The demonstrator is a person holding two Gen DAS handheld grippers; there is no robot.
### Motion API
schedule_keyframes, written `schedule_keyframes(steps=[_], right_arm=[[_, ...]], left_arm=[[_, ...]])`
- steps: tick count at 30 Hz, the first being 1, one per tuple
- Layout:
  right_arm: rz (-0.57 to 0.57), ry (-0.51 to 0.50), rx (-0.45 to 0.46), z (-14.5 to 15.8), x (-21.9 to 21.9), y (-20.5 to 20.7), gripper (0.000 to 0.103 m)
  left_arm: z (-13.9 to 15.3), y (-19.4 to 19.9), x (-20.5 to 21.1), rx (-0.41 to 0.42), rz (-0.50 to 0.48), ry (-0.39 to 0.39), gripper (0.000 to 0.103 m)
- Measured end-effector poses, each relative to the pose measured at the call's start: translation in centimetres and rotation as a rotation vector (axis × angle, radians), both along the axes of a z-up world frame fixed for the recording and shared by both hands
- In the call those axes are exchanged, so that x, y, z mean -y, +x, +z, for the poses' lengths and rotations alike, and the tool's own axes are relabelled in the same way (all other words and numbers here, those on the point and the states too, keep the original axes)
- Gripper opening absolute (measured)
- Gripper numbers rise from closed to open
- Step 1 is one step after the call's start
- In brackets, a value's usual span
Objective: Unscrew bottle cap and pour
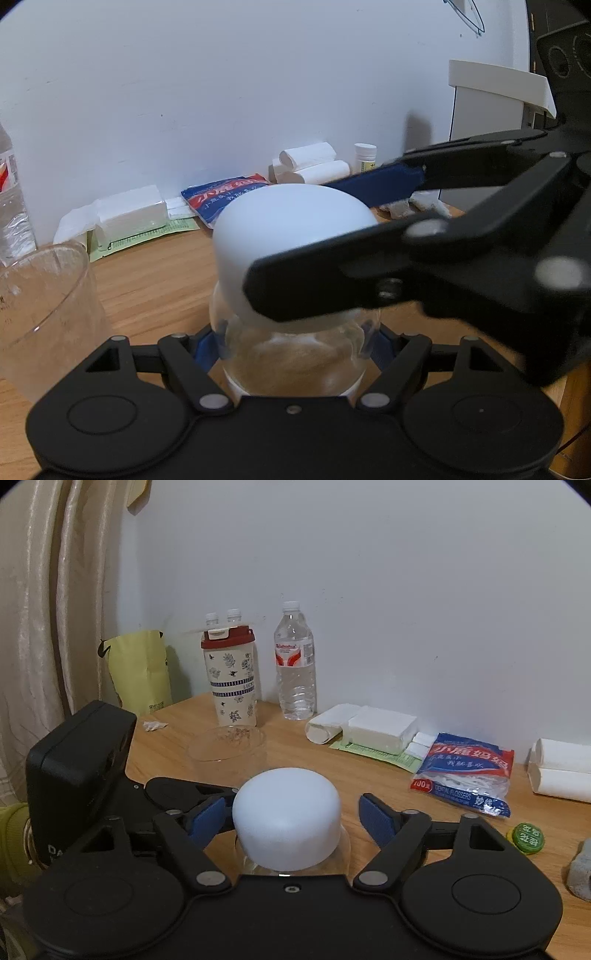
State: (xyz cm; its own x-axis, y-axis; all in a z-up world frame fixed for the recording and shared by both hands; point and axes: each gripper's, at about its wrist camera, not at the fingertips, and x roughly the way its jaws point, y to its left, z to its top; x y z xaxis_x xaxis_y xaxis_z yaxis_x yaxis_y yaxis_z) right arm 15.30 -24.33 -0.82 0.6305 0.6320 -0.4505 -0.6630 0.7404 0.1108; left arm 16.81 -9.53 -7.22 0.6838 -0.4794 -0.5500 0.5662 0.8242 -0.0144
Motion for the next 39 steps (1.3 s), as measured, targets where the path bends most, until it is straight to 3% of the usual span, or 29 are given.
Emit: schedule_keyframes(steps=[9,11,16,31,34,37,39], right_arm=[[-0.016,0.002,-0.013,0.0,-0.3,0.1,0.069],[-0.006,0.0,-0.016,0.0,-0.2,0.2,0.069],[0.027,-0.007,-0.022,0.2,0.0,0.6,0.069],[0.257,-0.05,-0.002,0.6,0.7,2.2,0.069],[0.249,-0.091,0.03,1.0,0.1,1.1,0.074],[0.196,-0.054,-0.075,3.2,0.3,1.4,0.091],[0.123,-0.061,-0.165,4.8,0.6,2.4,0.091]], left_arm=[[-0.7,-0.7,-1.7,-0.001,-0.009,-0.005,0.079],[-0.5,-1.5,1.0,-0.001,0.003,0.007,0.079],[-0.5,-2.2,1.1,0.0,-0.019,0.009,0.078],[-1.2,-5.2,2.1,0.02,-0.11,0.026,0.078],[-1.4,-6.2,2.9,0.03,-0.108,0.044,0.078],[-1.7,-7.0,3.2,0.02,-0.102,0.036,0.078],[-1.7,-7.4,3.4,0.016,-0.098,0.034,0.078]])
